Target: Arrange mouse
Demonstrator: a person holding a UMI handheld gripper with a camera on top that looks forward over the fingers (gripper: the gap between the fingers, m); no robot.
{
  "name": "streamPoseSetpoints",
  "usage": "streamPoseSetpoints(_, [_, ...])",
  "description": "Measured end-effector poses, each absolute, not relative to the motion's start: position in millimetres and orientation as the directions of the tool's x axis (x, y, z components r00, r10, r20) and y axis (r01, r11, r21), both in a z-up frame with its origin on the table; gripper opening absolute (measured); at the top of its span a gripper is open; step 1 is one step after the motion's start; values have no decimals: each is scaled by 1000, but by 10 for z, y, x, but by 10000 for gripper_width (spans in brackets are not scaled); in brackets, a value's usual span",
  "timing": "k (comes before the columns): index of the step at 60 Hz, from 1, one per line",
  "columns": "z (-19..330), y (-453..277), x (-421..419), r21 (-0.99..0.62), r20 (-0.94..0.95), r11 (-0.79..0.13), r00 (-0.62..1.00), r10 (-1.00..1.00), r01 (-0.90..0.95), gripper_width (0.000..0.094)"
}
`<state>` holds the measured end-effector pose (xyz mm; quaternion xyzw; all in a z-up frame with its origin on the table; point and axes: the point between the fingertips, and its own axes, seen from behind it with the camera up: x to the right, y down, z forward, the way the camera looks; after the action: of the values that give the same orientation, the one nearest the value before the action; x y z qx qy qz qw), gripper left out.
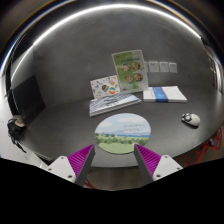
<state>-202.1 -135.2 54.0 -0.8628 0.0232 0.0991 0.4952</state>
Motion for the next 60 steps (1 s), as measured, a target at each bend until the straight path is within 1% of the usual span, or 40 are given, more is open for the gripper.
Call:
streamPoseSetpoints(6, [471, -1370, -1589, -858, -116, -505, 993, 6, -97, 824])
streamPoseSetpoints(11, [404, -1372, -1133, -864, -89, -496, 996, -23, -89, 825])
streamPoseSetpoints(22, [161, -1313, 234, -871, 8, -489, 996, -91, -38, 824])
streamPoseSetpoints(28, [109, -1148, 896, -879, 57, -477, 994, -92, 6, 821])
streamPoseSetpoints(32, [13, -997, 1222, -872, 64, -490, 995, -80, 16, 823])
streamPoseSetpoints(39, [-130, -732, 1561, -861, 29, -509, 998, -54, -2, 825])
streamPoseSetpoints(46, [-120, -488, 1628, -862, -30, -507, 1000, -3, -28, 824])
streamPoseSetpoints(53, [-119, -250, 1711, -859, -26, -512, 999, 27, -9, 812])
streamPoseSetpoints(57, [-144, -105, 1747, -858, -29, -513, 999, 33, -8, 775])
streamPoseSetpoints(58, [-121, -78, 1756, -854, -29, -520, 999, 34, -7, 801])
streamPoseSetpoints(59, [-122, -49, 1771, -853, -31, -521, 999, 33, -9, 794])
streamPoseSetpoints(60, [-120, -24, 1789, -852, -32, -524, 999, 30, -12, 732])
